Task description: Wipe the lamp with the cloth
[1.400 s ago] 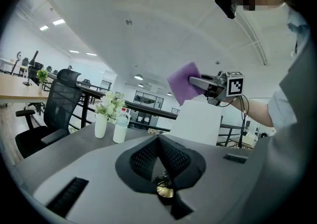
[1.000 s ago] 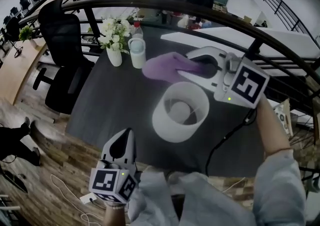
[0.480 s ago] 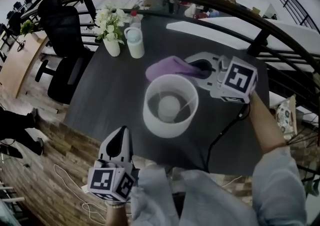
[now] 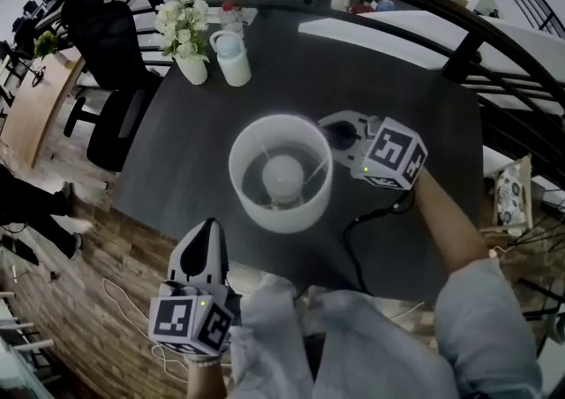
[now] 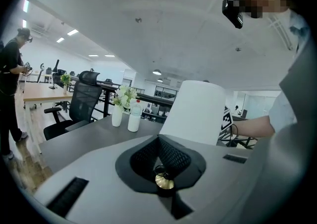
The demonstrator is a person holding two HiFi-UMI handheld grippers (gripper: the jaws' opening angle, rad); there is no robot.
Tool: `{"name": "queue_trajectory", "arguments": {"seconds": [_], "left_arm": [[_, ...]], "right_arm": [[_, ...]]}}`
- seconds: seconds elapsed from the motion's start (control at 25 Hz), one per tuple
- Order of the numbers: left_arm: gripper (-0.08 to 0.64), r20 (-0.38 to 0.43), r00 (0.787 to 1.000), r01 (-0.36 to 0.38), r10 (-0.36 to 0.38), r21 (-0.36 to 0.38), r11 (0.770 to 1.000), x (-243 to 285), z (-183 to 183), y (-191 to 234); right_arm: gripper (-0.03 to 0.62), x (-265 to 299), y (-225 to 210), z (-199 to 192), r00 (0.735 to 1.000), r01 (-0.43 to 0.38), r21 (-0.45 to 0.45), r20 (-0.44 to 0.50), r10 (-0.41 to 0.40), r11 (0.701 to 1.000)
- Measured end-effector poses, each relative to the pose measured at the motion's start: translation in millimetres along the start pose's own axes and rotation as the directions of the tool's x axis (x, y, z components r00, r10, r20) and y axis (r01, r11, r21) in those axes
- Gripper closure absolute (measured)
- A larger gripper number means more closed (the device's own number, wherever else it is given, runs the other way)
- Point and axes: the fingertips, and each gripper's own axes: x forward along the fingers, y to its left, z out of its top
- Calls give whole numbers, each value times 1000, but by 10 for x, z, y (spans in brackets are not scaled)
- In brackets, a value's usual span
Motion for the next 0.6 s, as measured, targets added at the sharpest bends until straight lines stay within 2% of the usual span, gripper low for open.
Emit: {"name": "queue_trajectory", "arguments": {"seconds": [0.32, 0.6], "left_arm": [[548, -23, 1000, -14, 15, 12, 1000, -58, -65, -25], [548, -24, 1000, 17, -17, 28, 999, -103, -16, -67]], "right_arm": [[543, 175, 175, -613, 998, 52, 103, -48, -48, 993], [543, 300, 639, -1039, 992, 87, 198, -106, -66, 976]]}}
